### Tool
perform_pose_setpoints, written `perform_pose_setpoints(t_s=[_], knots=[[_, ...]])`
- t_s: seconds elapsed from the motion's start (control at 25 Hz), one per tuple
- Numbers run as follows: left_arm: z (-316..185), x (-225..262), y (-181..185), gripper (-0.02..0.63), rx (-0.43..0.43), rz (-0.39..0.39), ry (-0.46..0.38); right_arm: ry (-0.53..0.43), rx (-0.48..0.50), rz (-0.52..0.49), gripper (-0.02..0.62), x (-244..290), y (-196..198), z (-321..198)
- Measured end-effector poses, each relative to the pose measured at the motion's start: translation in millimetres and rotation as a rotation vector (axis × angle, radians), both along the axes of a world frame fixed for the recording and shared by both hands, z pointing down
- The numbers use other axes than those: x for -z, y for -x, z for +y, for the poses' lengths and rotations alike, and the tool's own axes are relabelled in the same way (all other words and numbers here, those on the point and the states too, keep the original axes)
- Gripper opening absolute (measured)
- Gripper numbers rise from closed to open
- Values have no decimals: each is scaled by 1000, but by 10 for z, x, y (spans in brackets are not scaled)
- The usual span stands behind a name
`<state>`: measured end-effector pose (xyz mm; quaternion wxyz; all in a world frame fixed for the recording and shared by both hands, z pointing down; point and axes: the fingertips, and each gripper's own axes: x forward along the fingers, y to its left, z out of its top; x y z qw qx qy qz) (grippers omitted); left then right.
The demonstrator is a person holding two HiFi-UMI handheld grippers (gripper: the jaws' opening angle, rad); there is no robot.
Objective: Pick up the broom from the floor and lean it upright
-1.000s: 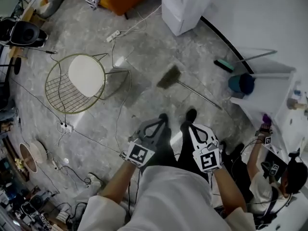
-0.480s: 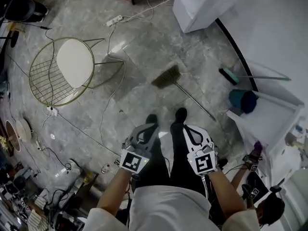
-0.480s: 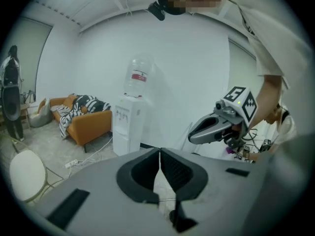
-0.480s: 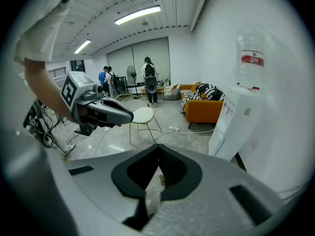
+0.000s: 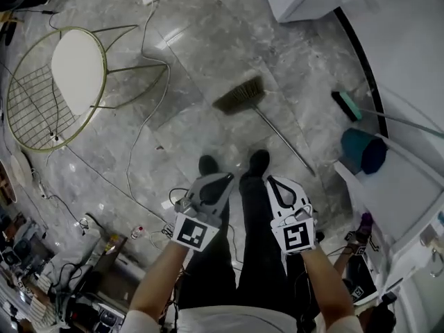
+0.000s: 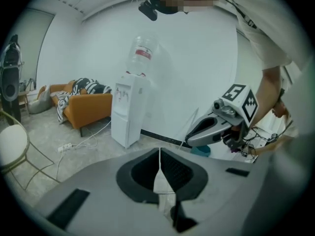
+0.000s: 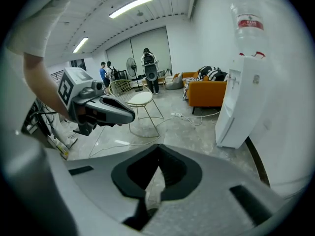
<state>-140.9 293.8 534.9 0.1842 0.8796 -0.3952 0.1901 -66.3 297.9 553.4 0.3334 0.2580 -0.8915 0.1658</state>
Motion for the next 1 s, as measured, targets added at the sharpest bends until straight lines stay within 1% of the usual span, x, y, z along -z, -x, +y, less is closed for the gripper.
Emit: perform_pose_setpoints(t_s=[0.16,0.32,0.52,0.68,0.88,1.0], knots=[[6,-715,-14,11,1,-5,48,18,-40,-5,2,-681,-42,-96],[50,-1248,-60,11,-15,-12,74,26,-69,0,2,-1319,-113,-146],[100,-2213,-226,11,-32,-23,122,48,-70,17,2,-2451,-313,-143],[175,-2861,-246,11,-41,-36,160,68,-69,40,2,-3248,-422,-64],[312,-3563,-251,11,-85,-61,222,96,-103,57,19,-4072,-588,30],[322,-3880,-240,11,-126,-75,239,94,-114,79,35,-4506,-693,38]])
